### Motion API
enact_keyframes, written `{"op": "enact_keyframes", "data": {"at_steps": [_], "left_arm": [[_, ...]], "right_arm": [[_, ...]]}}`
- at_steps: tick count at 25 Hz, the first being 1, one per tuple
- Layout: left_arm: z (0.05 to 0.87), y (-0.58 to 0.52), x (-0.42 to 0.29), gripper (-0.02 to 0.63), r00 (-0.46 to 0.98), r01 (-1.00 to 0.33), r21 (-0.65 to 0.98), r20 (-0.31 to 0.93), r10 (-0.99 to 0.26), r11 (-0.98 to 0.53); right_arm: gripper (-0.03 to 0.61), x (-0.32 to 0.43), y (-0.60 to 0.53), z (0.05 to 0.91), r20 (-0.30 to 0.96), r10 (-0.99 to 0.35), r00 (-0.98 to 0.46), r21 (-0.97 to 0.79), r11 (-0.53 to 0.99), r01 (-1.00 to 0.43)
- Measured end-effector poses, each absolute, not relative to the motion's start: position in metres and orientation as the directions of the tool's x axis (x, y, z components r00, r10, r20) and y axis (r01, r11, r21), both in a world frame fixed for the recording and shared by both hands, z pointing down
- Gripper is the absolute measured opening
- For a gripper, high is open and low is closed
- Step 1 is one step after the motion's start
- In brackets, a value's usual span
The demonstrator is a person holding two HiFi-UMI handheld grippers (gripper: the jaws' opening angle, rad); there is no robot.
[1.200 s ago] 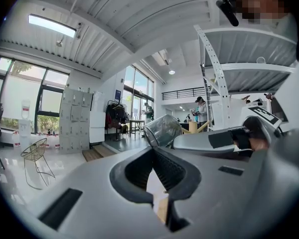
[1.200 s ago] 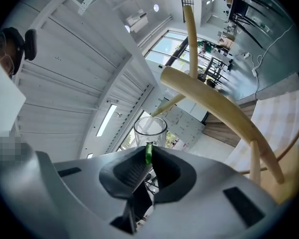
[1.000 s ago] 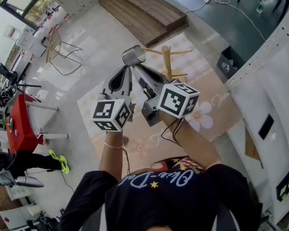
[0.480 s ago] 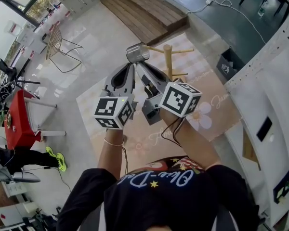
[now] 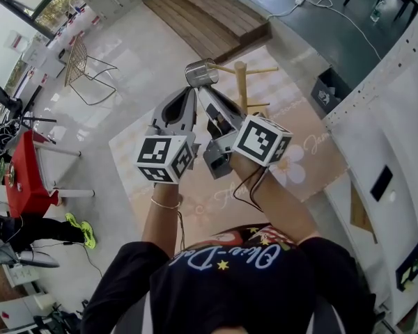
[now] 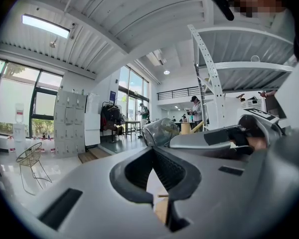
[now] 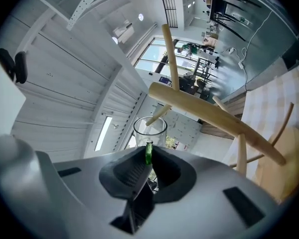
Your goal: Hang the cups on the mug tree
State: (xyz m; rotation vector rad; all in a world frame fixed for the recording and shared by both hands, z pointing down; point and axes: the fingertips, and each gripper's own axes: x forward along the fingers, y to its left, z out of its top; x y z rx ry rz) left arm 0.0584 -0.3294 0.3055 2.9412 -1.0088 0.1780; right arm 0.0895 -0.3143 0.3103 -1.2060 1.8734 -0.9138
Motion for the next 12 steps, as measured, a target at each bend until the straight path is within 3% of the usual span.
{"op": "enact_keyframes", "data": {"at_steps": [12], "left_arm": [[0.3045, -0.3284, 0.0624, 0.008, 0.786, -0.612, -0.001, 0.109, -0.608, -0.791]], "right_arm": [[0.049, 0.0932, -0.3129, 0.3108, -0.217, -0.937, -0.274, -0.891, 0.305, -0.338]]}}
